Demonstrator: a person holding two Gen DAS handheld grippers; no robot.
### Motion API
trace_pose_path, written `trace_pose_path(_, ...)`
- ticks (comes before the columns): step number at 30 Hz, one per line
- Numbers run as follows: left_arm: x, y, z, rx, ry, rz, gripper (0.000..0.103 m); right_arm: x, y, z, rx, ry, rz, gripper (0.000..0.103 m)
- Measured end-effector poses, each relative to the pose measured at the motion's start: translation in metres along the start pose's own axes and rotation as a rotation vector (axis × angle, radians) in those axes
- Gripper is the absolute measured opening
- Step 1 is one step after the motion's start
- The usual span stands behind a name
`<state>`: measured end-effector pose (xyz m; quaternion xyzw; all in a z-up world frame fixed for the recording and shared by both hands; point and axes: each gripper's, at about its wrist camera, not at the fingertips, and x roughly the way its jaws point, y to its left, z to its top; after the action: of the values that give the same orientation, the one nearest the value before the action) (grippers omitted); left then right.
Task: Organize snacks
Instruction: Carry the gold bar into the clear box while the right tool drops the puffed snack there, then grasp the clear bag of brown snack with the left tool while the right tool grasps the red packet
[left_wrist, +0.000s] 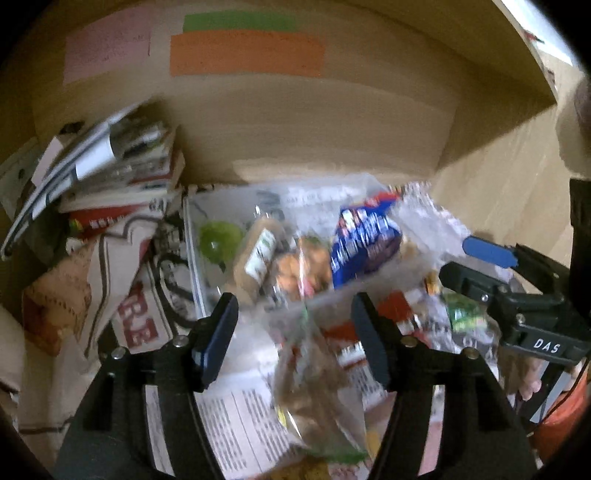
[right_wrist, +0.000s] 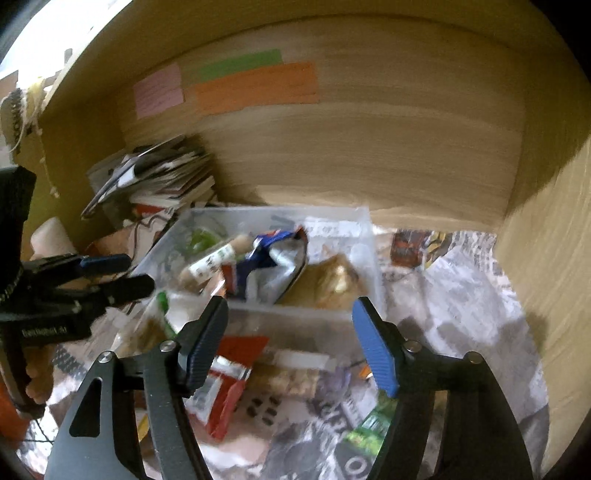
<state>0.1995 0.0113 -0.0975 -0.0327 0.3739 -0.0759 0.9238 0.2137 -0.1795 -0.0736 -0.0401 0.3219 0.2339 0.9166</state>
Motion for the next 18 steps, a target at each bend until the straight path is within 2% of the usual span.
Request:
trace_pose_path(4, 0.006, -0.002, -0.018, -0.014, 0.046, -0.008, 0.076, 0.001, 0.005, -0.017, 0.03, 0.036, 0.044, 0.067)
trace_pose_path(9, 0.018, 0.005, -0.036, -0.066, 0.096, -0.032, 0.076, 0.008, 0.013, -0.039, 0.041, 0.093, 0.066, 0.067)
trace_pose_path(14, 0.022, 0.008, -0.051, -0.07, 0.104, -0.046, 0.076, 0.017, 0.021, -0.051, 0.06, 0.132, 0.086, 0.067)
trace_pose_path(15, 0.022, 0.009, -0.053, -0.064, 0.107, -0.046, 0.075, 0.019, 0.022, -0.051, 0.065, 0.138, 0.094, 0.067)
trace_pose_path(18, 0.026, 0.013, -0.059, -0.06, 0.119, -0.058, 0.058, 0.027, 0.025, -0.053, 0.081, 0.159, 0.122, 0.067)
